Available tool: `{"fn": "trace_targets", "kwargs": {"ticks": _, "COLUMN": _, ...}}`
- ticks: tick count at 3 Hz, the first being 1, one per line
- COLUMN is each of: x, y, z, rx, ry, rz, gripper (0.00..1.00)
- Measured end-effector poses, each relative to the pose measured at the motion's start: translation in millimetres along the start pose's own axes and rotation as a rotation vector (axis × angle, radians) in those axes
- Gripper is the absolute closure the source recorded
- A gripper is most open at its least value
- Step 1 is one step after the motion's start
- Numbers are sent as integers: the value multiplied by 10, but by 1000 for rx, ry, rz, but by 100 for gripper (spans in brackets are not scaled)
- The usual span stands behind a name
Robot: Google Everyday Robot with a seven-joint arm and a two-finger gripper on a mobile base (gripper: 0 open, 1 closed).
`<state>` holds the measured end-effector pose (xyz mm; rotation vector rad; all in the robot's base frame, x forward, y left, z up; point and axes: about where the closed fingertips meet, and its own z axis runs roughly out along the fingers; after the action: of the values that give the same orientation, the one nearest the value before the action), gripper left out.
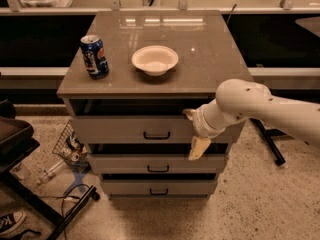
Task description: Open top drawer
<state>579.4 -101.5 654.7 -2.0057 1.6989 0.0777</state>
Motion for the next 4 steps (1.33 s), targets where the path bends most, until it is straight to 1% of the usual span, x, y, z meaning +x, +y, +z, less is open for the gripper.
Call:
{"fn": "trace_targets", "kwargs": {"ticks": 1, "x": -11, "y": 17, "z": 4, "rx": -2, "ry": -4, "rz": -1, "gripper": 47}}
{"fn": "trace_targets", "kwargs": {"ticks": 3, "x": -27, "y": 49, "z": -46, "rx": -6, "ry": -13, "rz": 5, "gripper": 93}}
{"fn": "trace_targets", "kwargs": {"ticks": 4, "x": -43, "y": 35, "z": -83, "rx": -6, "ry": -13, "rz": 5, "gripper": 100}}
